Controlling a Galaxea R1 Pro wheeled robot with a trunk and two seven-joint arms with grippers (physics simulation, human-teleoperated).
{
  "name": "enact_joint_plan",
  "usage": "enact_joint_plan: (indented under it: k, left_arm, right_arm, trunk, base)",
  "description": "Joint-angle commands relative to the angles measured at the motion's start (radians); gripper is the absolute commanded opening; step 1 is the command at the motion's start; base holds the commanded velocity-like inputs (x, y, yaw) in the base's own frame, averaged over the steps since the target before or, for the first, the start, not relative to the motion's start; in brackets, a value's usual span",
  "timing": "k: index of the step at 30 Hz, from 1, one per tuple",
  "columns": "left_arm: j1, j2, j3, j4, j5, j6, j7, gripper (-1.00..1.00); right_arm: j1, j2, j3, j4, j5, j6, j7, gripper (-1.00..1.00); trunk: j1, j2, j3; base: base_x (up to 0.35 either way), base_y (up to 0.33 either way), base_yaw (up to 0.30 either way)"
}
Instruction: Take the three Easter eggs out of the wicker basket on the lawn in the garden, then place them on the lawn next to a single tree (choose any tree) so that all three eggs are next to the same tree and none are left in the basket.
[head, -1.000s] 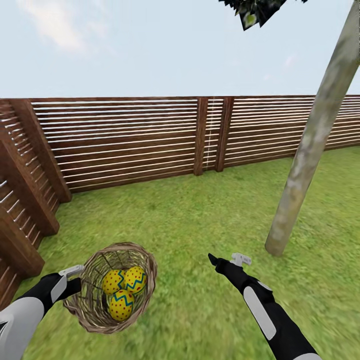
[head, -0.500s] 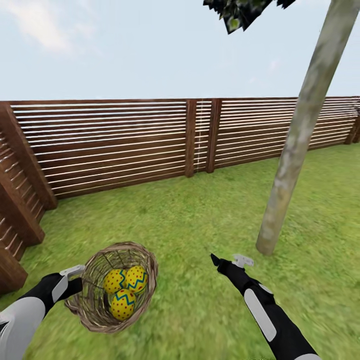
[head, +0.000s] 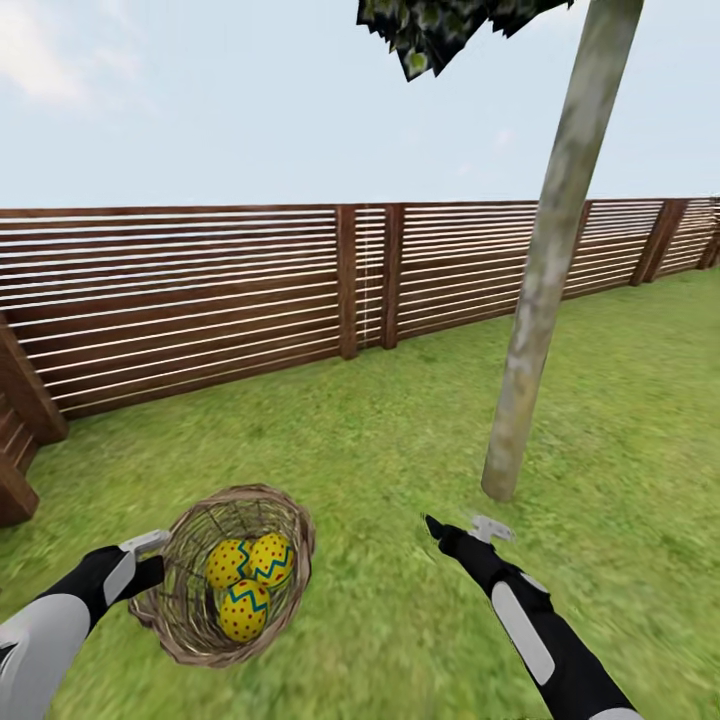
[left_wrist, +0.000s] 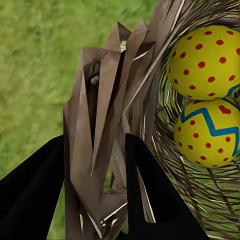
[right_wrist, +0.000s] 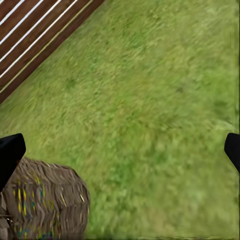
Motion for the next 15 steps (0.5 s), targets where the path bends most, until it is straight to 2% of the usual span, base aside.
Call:
enact_joint_plan:
  k: [1,3,5,7,8,11,12,13,15]
  left_arm:
    - [-0.001,-0.002,0.012,-0.002,0.005,0.005,0.0,-1.0]
    - [-0.002,-0.007,0.014,-0.004,0.005,0.006,0.001,-1.0]
    - [-0.007,-0.009,0.015,-0.011,0.006,0.012,0.0,-1.0]
    - [-0.008,-0.012,0.015,-0.013,0.007,0.019,0.001,-1.0]
    - [-0.008,-0.013,0.015,-0.016,0.008,0.021,0.002,-1.0]
    - [-0.008,-0.023,0.015,-0.042,0.007,0.044,0.002,-1.0]
    - [-0.008,-0.034,0.014,-0.058,0.007,0.054,0.002,-1.0]
    - [-0.008,-0.038,0.014,-0.066,0.007,0.057,0.001,-1.0]
    - [-0.008,-0.035,0.015,-0.07,0.007,0.063,-0.003,-1.0]
  right_arm:
    - [-0.003,-0.001,-0.013,0.015,-0.007,0.006,-0.003,1.0]
    - [-0.009,-0.001,-0.075,0.058,-0.007,0.015,-0.063,1.0]
    - [-0.013,-0.001,-0.098,0.069,-0.007,0.035,-0.186,1.0]
    - [-0.015,0.001,-0.107,0.062,-0.011,0.135,-0.333,1.0]
    - [-0.025,0.001,-0.109,0.05,-0.014,0.193,-0.369,1.0]
    - [-0.065,0.001,-0.109,0.038,-0.019,0.358,-0.39,1.0]
    - [-0.084,0.0,-0.116,0.038,-0.023,0.429,-0.388,1.0]
    - [-0.092,0.0,-0.143,0.038,-0.029,0.475,-0.387,1.0]
    - [-0.098,0.0,-0.222,0.035,-0.059,0.569,-0.37,1.0]
  trunk:
    - [0.001,-0.002,-0.001]
    - [0.001,-0.002,0.001]
    - [0.001,-0.002,0.004]
    - [0.001,-0.002,0.006]
    - [0.001,-0.002,0.007]
    - [0.001,-0.002,0.009]
    - [0.001,-0.002,0.009]
    - [0.001,-0.002,0.009]
    - [0.001,-0.002,0.009]
  base:
    - [0.0,0.0,-0.227]
    - [0.0,0.0,-0.223]
    - [0.0,0.0,-0.215]
    - [0.0,0.0,-0.204]
    - [0.0,0.0,-0.198]
    - [0.0,0.0,-0.086]
    - [0.0,0.0,-0.009]
    - [0.0,0.0,-0.004]
    - [0.0,0.0,-0.001]
